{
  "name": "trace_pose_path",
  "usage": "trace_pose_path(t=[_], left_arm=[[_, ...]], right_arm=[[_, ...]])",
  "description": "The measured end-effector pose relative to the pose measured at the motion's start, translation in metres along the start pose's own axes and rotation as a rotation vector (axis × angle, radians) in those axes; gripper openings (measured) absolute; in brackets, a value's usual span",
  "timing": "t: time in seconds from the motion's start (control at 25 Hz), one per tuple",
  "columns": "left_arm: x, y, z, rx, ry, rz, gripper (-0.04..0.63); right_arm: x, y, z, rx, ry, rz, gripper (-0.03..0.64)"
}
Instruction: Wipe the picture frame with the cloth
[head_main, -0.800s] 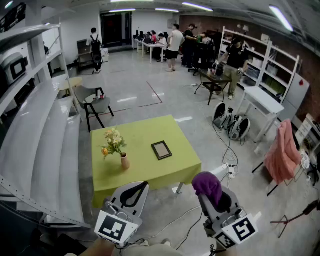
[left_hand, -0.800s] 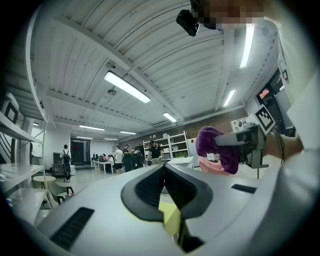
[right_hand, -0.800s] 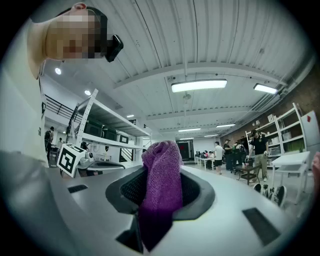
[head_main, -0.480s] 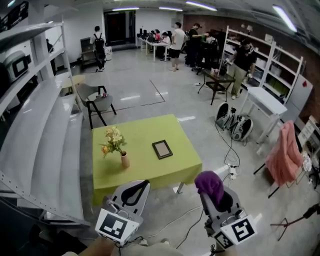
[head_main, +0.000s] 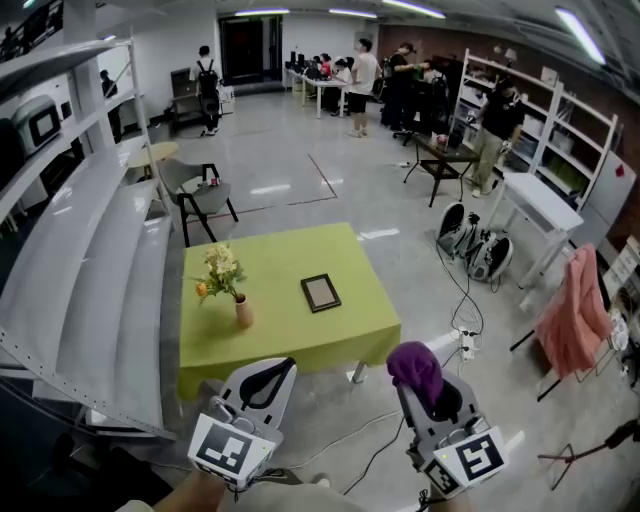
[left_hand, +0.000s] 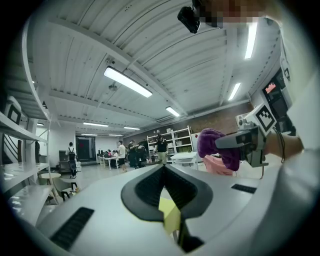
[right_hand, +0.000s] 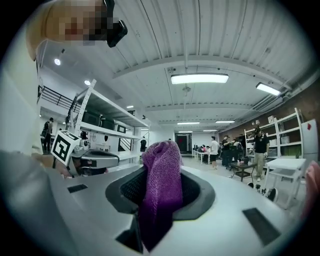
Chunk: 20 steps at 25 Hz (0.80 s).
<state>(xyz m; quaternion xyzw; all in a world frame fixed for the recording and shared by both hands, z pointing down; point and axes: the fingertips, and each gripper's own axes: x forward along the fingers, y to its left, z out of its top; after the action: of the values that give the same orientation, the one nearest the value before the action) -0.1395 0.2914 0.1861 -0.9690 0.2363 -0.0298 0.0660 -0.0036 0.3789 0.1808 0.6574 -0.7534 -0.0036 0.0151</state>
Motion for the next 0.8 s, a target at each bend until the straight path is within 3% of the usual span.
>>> trace_pose_path(t=[0.48, 0.8], left_arm=[[0.019, -0.011, -0.006, 0.029, 0.007, 0.032, 0.008], [0.056, 0.017, -0.024, 0.022, 0.019, 0.042, 0.008]], right_arm=[[0.002, -0.022, -0.016, 0.015, 0.006, 0.034, 0.127], [0.045, -0.046, -0.034, 0.028, 0.022, 0.053, 0.127]])
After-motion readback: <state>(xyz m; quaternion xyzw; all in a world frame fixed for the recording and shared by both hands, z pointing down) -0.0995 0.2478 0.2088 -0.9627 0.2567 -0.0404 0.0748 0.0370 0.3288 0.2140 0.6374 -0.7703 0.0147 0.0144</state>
